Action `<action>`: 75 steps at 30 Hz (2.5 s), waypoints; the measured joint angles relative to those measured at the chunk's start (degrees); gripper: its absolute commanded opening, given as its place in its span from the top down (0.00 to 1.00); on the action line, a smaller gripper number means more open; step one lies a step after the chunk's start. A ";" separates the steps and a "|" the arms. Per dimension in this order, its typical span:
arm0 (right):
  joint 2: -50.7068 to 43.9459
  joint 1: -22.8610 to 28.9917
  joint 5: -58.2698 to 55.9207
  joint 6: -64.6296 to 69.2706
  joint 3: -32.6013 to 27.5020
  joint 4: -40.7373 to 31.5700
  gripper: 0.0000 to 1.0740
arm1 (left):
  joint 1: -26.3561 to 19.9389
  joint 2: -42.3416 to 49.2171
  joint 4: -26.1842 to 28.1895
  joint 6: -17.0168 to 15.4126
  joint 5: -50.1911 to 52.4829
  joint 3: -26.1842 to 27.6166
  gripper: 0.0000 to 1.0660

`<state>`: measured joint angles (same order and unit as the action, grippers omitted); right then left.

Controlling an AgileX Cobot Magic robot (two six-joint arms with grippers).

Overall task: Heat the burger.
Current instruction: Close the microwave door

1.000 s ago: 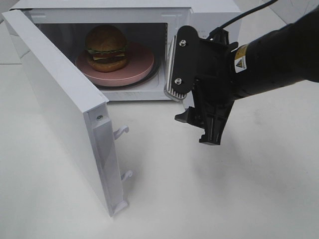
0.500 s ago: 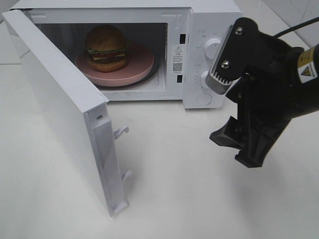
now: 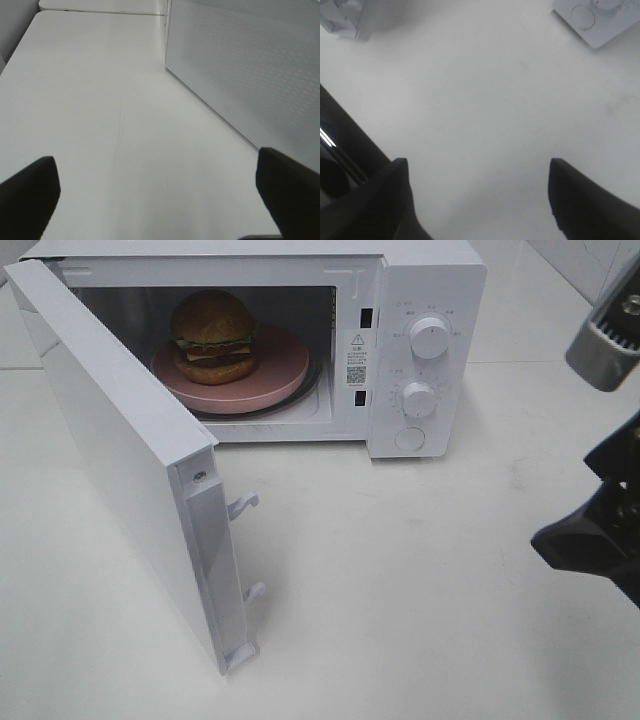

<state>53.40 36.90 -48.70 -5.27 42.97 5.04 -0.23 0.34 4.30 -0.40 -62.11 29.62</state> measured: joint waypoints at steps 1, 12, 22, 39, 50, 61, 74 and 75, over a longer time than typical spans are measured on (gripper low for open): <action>-0.74 0.00 -1.55 0.86 0.00 0.00 0.30 | 0.00 0.00 0.00 0.00 0.00 0.00 0.06; -7.91 0.00 -12.43 8.14 -0.57 0.00 0.30 | 0.00 0.00 0.00 0.00 0.00 0.00 0.06; -18.79 -6.30 -14.73 9.91 -6.65 0.00 0.30 | 0.00 0.00 0.00 0.00 0.00 0.00 0.06; -42.28 -27.90 -9.57 9.91 -14.15 -1.49 0.30 | 0.00 0.00 0.00 0.00 0.00 0.00 0.06; -53.06 -33.17 -8.82 9.91 -14.32 -1.66 0.30 | 0.00 0.00 0.00 0.00 0.00 0.00 0.06; -53.57 -33.23 -8.82 9.91 -14.32 -2.06 0.30 | 0.00 0.00 0.00 0.00 0.00 0.00 0.06; -53.57 -33.23 -8.82 9.91 -14.32 -2.06 0.30 | 0.00 0.00 0.00 0.00 0.00 0.00 0.06; -53.57 -33.23 -8.82 9.91 -14.32 -2.06 0.30 | 0.00 0.00 0.00 0.00 0.00 0.00 0.06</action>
<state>-0.17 3.67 -57.52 4.64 28.65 2.98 -0.23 0.34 4.30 -0.40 -62.11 29.62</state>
